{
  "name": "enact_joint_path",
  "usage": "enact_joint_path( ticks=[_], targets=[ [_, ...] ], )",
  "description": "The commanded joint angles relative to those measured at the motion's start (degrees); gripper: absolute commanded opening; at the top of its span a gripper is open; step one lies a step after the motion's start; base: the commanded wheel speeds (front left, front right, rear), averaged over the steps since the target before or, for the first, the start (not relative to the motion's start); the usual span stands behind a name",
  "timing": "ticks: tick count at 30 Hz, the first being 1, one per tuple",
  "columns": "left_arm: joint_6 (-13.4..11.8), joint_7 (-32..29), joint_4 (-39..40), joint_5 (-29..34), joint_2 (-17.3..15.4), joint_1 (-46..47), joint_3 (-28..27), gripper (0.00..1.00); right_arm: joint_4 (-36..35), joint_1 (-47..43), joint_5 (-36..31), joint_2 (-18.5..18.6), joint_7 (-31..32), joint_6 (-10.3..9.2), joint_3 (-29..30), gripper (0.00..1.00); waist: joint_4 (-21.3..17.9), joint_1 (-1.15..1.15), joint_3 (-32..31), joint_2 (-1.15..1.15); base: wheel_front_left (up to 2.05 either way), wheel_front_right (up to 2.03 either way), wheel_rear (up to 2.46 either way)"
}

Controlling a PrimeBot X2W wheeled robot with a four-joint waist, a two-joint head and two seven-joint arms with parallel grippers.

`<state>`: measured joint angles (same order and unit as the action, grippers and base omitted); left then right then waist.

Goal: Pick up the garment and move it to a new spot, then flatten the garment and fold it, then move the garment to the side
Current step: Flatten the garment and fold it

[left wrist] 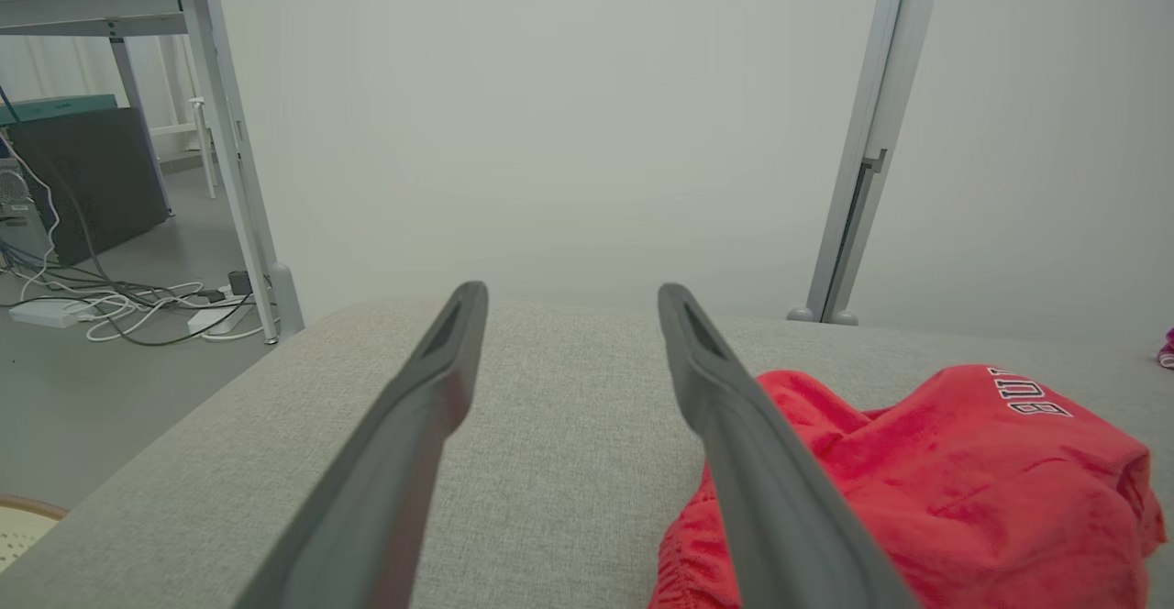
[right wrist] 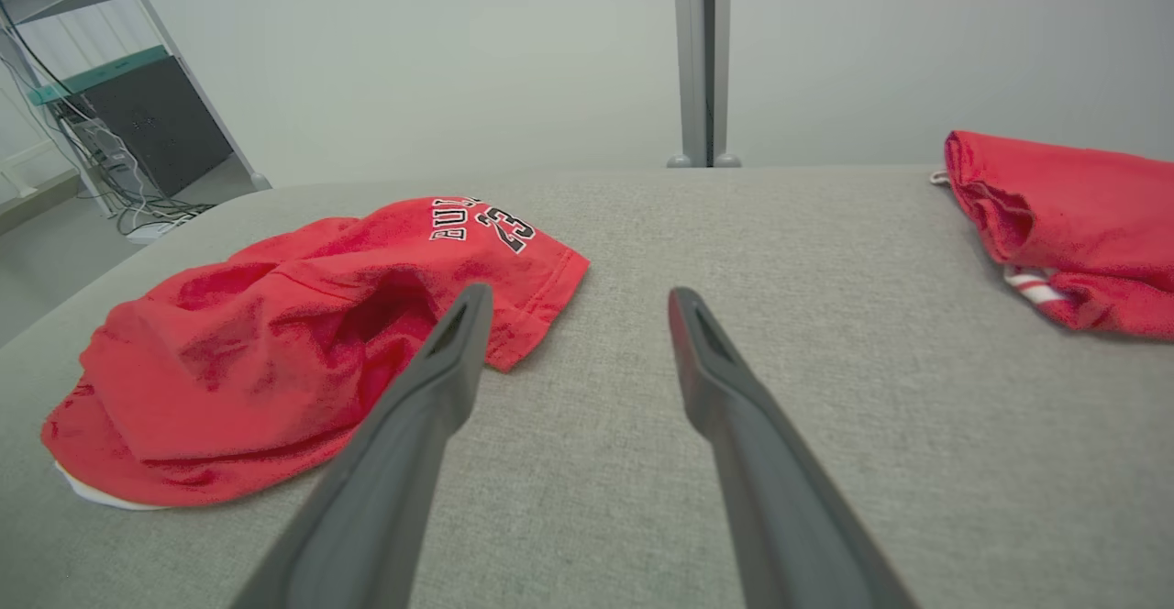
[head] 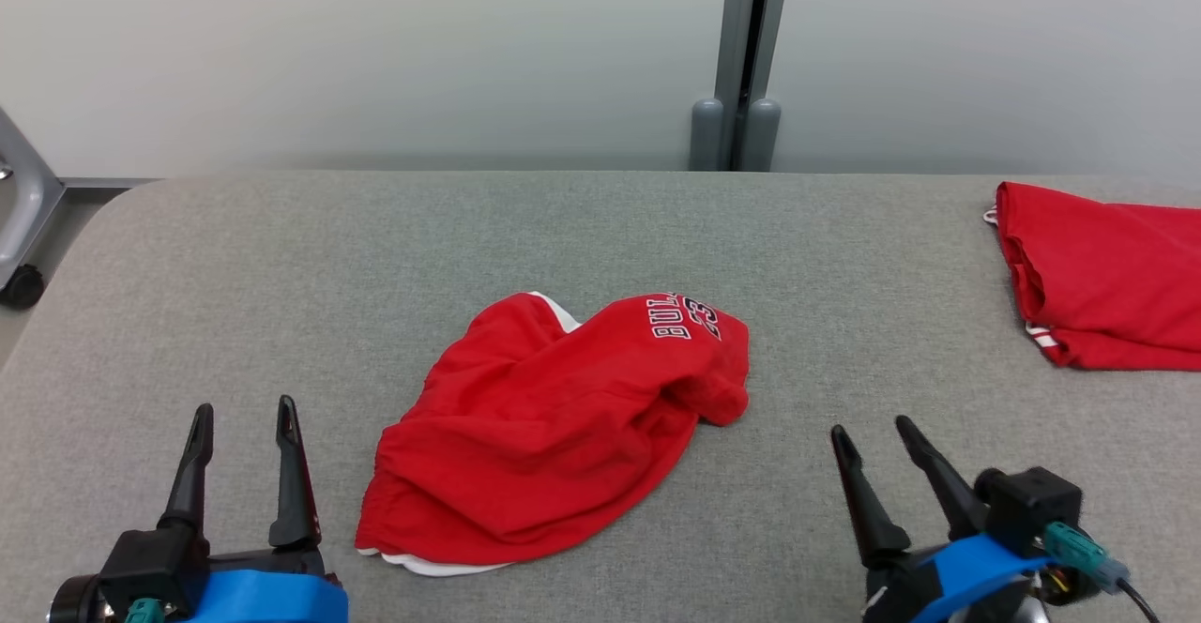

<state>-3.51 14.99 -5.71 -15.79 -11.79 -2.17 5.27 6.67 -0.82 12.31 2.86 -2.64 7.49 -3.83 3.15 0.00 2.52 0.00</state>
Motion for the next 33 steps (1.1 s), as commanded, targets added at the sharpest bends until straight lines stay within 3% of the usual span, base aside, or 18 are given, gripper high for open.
enact_joint_path(
  ticks=[1,12,33],
  targets=[
    [0.5,0.24,-0.31,0.56,0.46,1.08,0.11,1.0,1.18,2.36,0.55,0.07,-0.45,0.01,-2.45,1.0,0.75,0.0,0.38,0.0,0.0,0.0,0.0],
    [2.45,0.25,-1.7,1.86,2.66,3.67,0.89,1.0,12.86,12.5,1.75,0.08,-1.17,0.01,-11.53,1.0,6.33,0.0,2.74,0.0,0.0,0.0,0.0],
    [5.04,0.25,-4.03,4.25,6.45,7.25,1.16,1.0,45.42,29.36,-3.0,0.09,-4.77,0.01,-8.04,1.0,12.52,0.0,7.14,0.0,0.0,0.0,0.0]
  ],
)
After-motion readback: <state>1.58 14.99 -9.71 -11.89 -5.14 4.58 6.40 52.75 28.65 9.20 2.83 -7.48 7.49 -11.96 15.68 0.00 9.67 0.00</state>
